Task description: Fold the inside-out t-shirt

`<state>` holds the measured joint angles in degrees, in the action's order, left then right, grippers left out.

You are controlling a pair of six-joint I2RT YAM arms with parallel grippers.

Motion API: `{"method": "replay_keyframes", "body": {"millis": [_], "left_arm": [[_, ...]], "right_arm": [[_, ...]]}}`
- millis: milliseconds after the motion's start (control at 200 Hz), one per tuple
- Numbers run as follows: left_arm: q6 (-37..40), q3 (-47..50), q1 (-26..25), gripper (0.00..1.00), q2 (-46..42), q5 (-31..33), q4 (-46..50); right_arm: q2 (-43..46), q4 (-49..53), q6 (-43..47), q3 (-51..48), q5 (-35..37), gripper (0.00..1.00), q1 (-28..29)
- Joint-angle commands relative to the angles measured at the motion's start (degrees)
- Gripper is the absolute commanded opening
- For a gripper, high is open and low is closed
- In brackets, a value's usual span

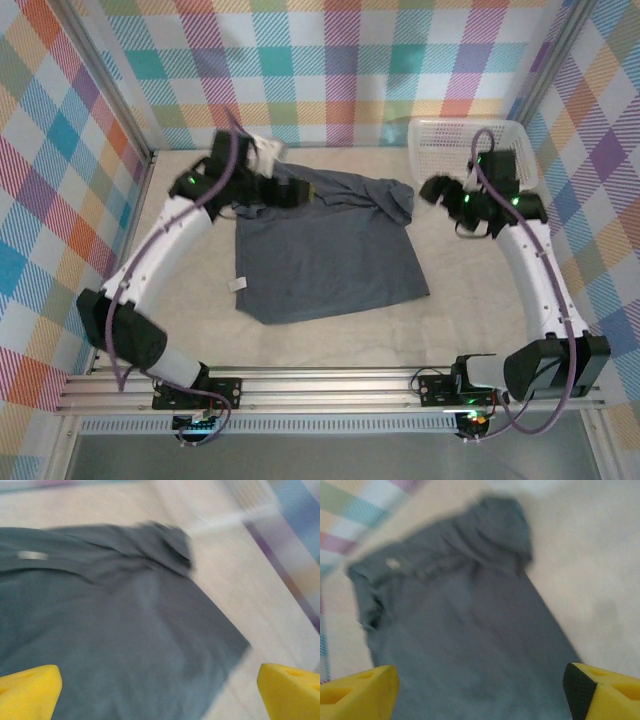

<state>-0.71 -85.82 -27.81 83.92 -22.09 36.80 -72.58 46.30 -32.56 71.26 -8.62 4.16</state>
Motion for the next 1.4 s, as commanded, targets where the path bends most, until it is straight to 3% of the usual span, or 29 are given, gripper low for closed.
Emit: {"method": "replay_keyframes", "body": {"millis": [0,110,320,560,650,760,830,990,1125,1220,1395], "left_arm": [[9.7,10.5,-9.2,1.00,-6.1,-0.9,-6.4],[13.3,20.9,-15.2,1.00,-10.1,2.5,-12.8],[18.8,30.4,-16.8,1.00,-14.2,3.7,-20.4],[20.0,31.9,-16.8,1.00,-14.1,5.3,-22.1],[19.5,32.8,-16.8,1.00,-14.4,5.4,-22.7],[19.3,33.9,-16.8,1.00,-14.9,6.0,-23.1],[19.1,34.7,-16.8,1.00,-15.2,6.6,-23.8],[18.7,35.1,-16.8,1.00,-14.8,6.6,-24.8],[18.6,35.3,-16.8,1.00,-14.0,6.4,-25.2],[18.6,35.9,-16.8,1.00,-13.4,6.4,-25.5],[16.9,36.9,-16.8,1.00,-11.6,3.4,-27.6]], "right_arm": [[2.4,5.1,-4.0,-9.8,1.8,0.84,1.0],[2.9,5.5,-10.2,-18.4,1.6,0.81,3.8],[-3.2,-6.1,-21.4,-28.2,-4.3,0.83,12.0],[-10.2,-11.6,-22.5,-26.1,0.4,0.61,14.0],[-12.1,-12.6,-22.3,-26.2,1.4,0.62,14.0],[-14.4,-13.4,-22.7,-26.5,-0.3,0.72,14.1],[-14.4,-13.8,-23.0,-27.0,-0.3,0.70,14.1],[-12.1,-12.5,-22.8,-26.8,1.2,0.50,14.1],[-9.8,-12.1,-22.3,-26.0,0.9,0.18,14.1],[-10.0,-12.8,-22.3,-25.4,-1.5,0.01,14.1],[-9.2,-11.2,-21.7,-23.1,-4.9,0.00,14.1]]}}
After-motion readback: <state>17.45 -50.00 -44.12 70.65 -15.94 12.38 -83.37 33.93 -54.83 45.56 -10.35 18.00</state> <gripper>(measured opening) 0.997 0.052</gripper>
